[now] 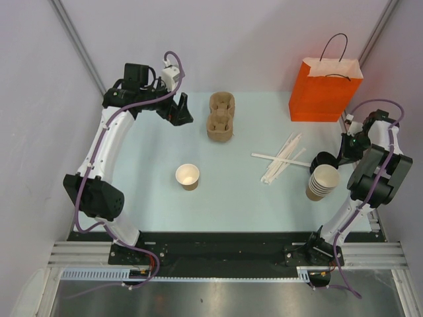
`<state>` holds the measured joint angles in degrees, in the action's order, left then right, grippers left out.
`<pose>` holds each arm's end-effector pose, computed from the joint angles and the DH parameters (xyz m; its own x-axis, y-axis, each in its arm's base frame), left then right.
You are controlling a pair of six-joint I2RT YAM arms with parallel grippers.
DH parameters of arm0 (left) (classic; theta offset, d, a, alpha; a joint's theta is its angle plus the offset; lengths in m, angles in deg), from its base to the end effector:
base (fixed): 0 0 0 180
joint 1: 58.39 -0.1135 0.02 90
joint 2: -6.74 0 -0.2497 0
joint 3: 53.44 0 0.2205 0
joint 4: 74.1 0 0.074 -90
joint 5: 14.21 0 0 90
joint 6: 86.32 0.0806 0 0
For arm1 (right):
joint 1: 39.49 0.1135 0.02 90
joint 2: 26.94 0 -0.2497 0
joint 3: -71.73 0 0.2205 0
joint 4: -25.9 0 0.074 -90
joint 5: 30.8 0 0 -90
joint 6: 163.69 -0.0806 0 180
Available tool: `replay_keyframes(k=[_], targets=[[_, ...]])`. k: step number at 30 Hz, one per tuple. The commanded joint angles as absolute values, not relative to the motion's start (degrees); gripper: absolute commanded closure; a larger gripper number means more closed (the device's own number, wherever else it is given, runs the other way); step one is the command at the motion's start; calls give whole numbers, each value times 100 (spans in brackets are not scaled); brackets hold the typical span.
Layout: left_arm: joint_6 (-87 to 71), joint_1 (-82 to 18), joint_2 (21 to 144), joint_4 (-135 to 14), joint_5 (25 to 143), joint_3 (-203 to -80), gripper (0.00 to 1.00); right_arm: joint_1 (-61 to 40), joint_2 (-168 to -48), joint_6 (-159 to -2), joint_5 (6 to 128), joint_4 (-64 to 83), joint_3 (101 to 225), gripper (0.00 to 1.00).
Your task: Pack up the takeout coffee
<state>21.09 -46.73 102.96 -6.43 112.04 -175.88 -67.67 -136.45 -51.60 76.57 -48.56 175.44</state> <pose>0.3322 -0.1172 0.3671 -0.4400 0.3372 -0.8323 0.7637 0.6281 -0.1492 0.3184 -0.1433 0.1778 -0.9577 0.1059 -0.2674 0.0497 0.9767 0.2090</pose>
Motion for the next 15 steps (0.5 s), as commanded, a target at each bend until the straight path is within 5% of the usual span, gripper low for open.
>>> replay_keyframes(k=[1, 9, 15], targets=[[2380, -4661, 10096, -522, 11358, -17795, 1, -6805, -13355, -5119, 7880, -5061, 17953, 100], [2390, -4635, 10464, -434, 11622, -18515, 1, -6928, -13469, -5127, 8337, -5369, 18270, 100], [1793, -3845, 11413, -522, 11701, -20149, 1, -7016, -13496, -5145, 8671, -5554, 18524, 100]])
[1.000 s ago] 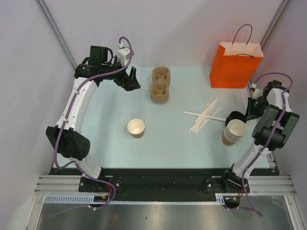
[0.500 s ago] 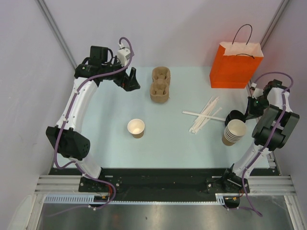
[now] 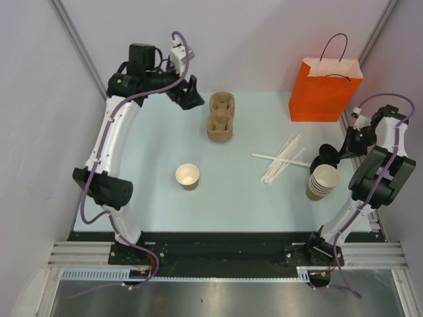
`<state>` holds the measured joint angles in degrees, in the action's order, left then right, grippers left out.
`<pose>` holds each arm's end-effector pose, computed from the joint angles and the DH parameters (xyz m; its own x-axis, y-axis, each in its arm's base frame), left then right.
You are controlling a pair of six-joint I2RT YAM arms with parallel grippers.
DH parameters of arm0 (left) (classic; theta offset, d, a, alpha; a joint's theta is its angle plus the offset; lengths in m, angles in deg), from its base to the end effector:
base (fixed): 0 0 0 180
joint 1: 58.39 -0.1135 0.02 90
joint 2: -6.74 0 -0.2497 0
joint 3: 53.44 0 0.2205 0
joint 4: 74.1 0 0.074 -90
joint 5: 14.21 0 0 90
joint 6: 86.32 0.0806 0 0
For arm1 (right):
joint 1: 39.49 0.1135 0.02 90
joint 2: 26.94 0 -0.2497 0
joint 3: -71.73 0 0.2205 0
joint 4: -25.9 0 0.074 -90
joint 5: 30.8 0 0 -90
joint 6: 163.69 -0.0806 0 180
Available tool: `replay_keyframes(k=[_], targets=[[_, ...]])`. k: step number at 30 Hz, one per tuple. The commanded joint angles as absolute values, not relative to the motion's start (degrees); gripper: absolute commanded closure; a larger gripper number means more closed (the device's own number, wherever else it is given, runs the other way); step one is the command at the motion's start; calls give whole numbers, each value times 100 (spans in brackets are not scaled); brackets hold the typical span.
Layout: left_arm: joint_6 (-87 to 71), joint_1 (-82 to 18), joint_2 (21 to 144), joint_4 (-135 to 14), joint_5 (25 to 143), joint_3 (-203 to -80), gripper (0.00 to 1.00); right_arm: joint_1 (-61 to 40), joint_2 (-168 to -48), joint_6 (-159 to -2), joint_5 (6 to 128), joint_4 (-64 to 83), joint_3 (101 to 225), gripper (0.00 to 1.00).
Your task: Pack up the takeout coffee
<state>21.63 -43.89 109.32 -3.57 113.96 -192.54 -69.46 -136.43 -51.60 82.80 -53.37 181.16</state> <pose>0.3413 -0.1397 0.4116 -0.3016 0.3283 -0.8951 0.8260 0.5589 -0.0734 0.3203 -0.1475 0.2034 -0.9368 0.1424 -0.3195 0.0445 0.9545 0.2949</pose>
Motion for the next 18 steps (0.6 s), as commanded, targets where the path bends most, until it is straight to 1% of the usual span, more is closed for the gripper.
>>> replay_keyframes(k=[1, 5, 8, 11, 12, 13, 15, 16, 18], targets=[[1600, -3687, 11510, -583, 11718, -20438, 0, -7025, -13487, -5154, 8732, -5624, 18586, 100], [1080, -3598, 11564, -1224, 11675, -20292, 1, -7069, -13364, -5119, 9407, -5791, 19051, 100], [1097, -3607, 11432, -1269, 11482, -20125, 1, -6972, -13206, -5110, 9786, -5818, 19464, 100], [1202, -3747, 11187, -1199, 11420, -19940, 0, -6683, -13109, -5031, 10015, -5932, 19974, 100], [1238, -3800, 11099, -1164, 11394, -19879, 0, -6560, -13109, -5013, 10060, -5976, 20315, 100], [1255, -3957, 11011, -1173, 11419, -19713, 1, -6307, -13126, -5004, 10112, -6089, 20475, 100], [1142, -4194, 10633, -1382, 11647, -19388, 1, -6007, -13179, -5030, 10428, -6230, 20853, 100], [950, -4457, 10467, -1740, 11944, -18942, 0, -5701, -13188, -5152, 10542, -6292, 21133, 100], [930, -4669, 9939, -2033, 12183, -18492, 0, -5453, -13188, -5293, 11068, -6293, 21267, 100]])
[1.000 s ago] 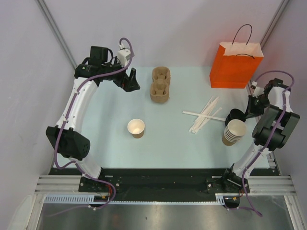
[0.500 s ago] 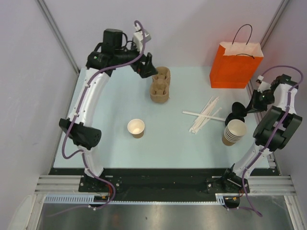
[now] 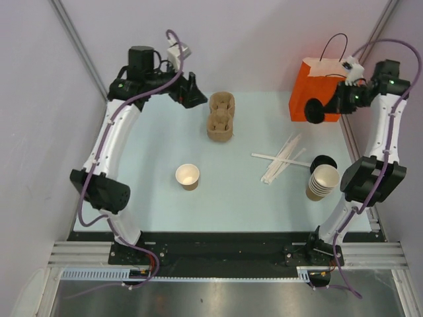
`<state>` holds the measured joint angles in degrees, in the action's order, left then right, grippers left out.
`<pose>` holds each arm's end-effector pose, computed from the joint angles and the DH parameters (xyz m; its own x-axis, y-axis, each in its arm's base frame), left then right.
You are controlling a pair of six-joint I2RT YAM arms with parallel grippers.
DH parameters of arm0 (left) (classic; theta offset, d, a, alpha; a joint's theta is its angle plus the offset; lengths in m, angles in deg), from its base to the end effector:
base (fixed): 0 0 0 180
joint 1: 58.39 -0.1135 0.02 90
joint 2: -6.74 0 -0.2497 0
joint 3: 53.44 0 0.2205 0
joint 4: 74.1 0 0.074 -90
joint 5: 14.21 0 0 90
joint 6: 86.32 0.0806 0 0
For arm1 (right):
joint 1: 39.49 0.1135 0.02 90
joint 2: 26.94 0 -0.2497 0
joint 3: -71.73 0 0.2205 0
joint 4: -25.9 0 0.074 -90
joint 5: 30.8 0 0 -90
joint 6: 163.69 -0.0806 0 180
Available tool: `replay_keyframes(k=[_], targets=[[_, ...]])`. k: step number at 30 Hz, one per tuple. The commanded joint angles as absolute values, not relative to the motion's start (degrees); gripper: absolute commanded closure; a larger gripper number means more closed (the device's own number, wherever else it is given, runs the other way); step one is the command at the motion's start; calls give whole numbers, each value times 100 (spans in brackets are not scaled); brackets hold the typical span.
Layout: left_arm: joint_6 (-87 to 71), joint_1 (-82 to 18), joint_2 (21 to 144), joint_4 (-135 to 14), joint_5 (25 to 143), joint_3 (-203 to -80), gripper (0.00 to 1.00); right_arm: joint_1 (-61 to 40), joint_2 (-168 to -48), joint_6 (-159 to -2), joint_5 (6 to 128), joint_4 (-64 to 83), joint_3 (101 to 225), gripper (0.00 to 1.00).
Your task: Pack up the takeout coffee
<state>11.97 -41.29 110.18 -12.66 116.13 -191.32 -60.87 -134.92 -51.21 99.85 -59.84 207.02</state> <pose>0.3484 -0.1618 0.4196 -0.3176 0.2127 -0.9241 0.8299 0.5338 -0.1623 0.3579 -0.0837 0.3370 -0.7174 -0.0307 -0.6960 -0.3412 0.8865 0.3127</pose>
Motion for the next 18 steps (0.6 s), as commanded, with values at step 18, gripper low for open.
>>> replay_keyframes(k=[18], targets=[[5046, -3714, 4594, -4197, 11333, -12865, 1, -1735, -12405, -13112, 14752, 19, 17288, 100]])
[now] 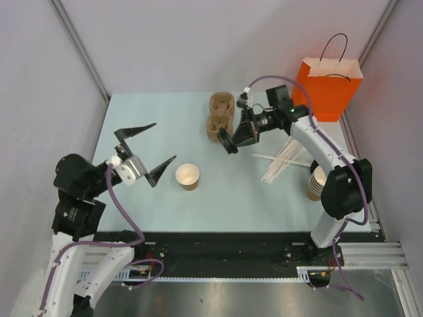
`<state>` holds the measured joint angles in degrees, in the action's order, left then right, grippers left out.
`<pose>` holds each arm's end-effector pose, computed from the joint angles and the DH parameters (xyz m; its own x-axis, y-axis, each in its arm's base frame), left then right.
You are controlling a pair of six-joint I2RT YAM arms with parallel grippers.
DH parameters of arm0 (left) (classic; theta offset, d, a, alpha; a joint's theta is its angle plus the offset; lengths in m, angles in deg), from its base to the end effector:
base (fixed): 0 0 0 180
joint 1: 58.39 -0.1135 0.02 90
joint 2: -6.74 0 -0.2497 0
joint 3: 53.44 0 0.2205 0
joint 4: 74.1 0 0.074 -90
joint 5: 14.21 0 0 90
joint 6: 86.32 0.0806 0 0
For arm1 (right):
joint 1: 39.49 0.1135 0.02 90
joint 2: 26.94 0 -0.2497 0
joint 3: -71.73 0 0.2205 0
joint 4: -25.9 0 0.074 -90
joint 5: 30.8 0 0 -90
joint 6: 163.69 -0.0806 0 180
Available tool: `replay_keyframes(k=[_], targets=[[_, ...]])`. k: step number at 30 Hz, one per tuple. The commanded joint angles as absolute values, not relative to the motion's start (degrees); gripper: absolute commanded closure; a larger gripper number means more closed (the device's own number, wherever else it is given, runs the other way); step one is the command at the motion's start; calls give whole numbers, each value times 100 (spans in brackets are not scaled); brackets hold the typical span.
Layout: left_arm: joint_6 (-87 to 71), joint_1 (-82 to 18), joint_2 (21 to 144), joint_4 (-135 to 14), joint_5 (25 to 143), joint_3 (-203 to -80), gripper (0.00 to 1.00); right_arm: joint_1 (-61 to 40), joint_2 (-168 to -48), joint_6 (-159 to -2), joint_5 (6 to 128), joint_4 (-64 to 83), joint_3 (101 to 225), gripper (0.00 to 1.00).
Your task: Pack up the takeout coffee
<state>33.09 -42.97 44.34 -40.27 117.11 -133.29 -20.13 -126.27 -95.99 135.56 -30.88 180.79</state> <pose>0.1001 -0.0828 0.4338 0.5302 0.2363 -0.8143 0.6531 0.4985 0.5700 0.2959 0.1870 0.3291 -0.9056 -0.2234 -0.3605 -0.3883 0.0948 0.9167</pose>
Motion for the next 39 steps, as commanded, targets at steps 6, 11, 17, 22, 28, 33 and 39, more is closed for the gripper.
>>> replay_keyframes(k=[6, 11, 17, 22, 28, 33, 39], targets=[[7402, -2325, 4681, -3398, 10805, -12864, 18, -1391, -12757, -12977, 15105, -1095, 17268, 100], [8917, -1683, 5007, -2307, 10709, -13164, 37, -1391, -12714, -12713, 15087, -1563, 16953, 100], [10123, -821, 5068, -2605, 10032, -12716, 42, -1286, -12591, -12475, 15052, -1977, 16513, 100], [10589, -390, 5121, -2878, 9776, -12531, 48, -1057, -12459, -12220, 14921, -2276, 16170, 100], [11011, -4, 5375, -2825, 9347, -12478, 54, -776, -12424, -12141, 14885, -2276, 16012, 100], [11151, 304, 5446, -2860, 9100, -12320, 56, -679, -12371, -12150, 14841, -2258, 15862, 100], [11214, 532, 5551, -2922, 8783, -12232, 58, -574, -12379, -12106, 14789, -2285, 15774, 100]])
